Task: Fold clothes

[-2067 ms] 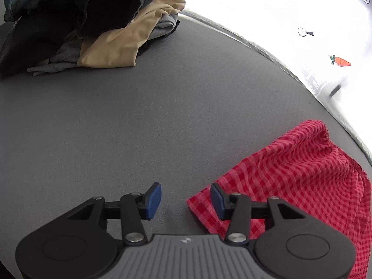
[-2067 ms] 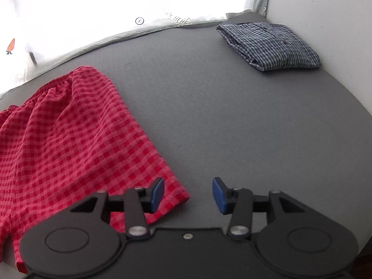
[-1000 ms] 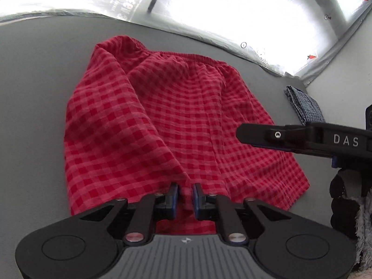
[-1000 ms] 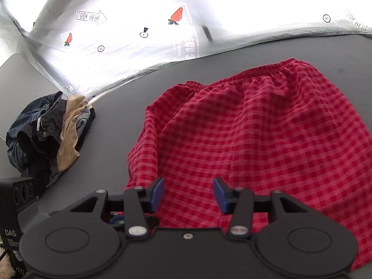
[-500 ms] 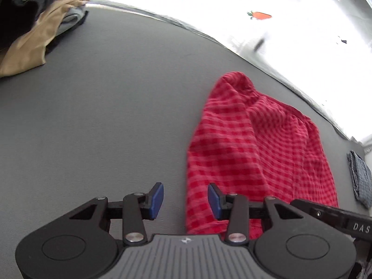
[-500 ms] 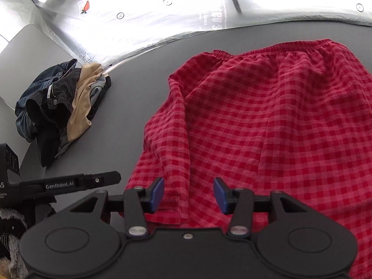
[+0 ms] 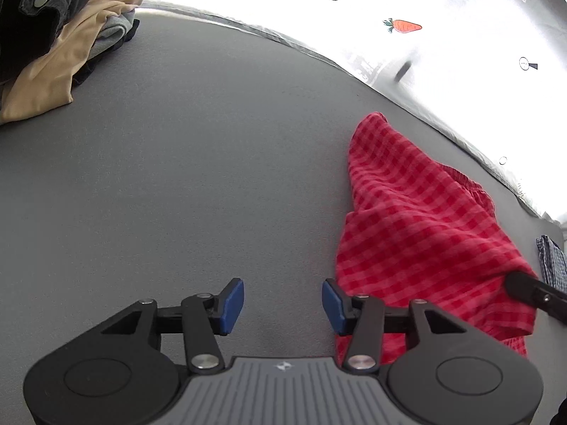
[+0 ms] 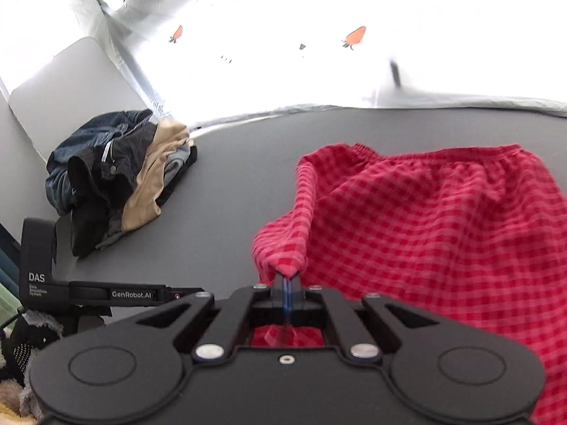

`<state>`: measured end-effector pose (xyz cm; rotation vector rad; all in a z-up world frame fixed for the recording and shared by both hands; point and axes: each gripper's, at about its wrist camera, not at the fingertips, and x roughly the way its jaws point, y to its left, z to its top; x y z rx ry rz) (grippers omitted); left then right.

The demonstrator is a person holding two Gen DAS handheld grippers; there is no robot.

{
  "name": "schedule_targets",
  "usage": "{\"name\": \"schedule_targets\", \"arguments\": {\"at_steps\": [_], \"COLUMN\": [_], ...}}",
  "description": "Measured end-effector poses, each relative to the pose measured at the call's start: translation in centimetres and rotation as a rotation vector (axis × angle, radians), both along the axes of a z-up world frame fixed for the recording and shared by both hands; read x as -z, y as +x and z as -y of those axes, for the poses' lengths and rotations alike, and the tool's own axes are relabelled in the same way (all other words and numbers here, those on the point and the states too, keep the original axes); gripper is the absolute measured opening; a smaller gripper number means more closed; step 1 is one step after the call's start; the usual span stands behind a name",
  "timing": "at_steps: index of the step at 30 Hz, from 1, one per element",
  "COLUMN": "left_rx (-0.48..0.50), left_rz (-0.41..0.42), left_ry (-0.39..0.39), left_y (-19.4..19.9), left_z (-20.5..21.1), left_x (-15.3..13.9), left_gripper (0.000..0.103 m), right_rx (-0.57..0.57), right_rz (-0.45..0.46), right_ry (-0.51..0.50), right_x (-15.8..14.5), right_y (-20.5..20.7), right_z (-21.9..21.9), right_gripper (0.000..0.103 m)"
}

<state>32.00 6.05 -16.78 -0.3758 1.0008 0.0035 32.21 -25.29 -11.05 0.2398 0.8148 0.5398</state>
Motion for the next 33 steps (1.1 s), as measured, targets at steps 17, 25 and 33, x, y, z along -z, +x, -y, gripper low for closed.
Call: {"name": "schedule_targets", "arguments": {"at_steps": [17,25,33], "left_rx": [0.289,0.261,0.171], "left_rz": [0.004,0.004,-0.027], "left_ry": [0.048,0.063,0.069], "left_y": [2.9,4.1,5.6], "left_z": [9.9,11.3,10.3], "left_x": [0.5,0.3,0.9], "left_gripper": [0.055,0.060,0.062], "right_rx": [0.531,0.089,-0.193], "right_rz": [-0.124,0.178,0.235], "right_ry": [-0.338,-0.512,-0.608], "right_x": [4.0,2.6,5.5], "right_y": [-6.0,0.5,7.3], "right_z": [17.3,6.0,-1.7], "right_gripper": [0.050,0.051,0.046]}}
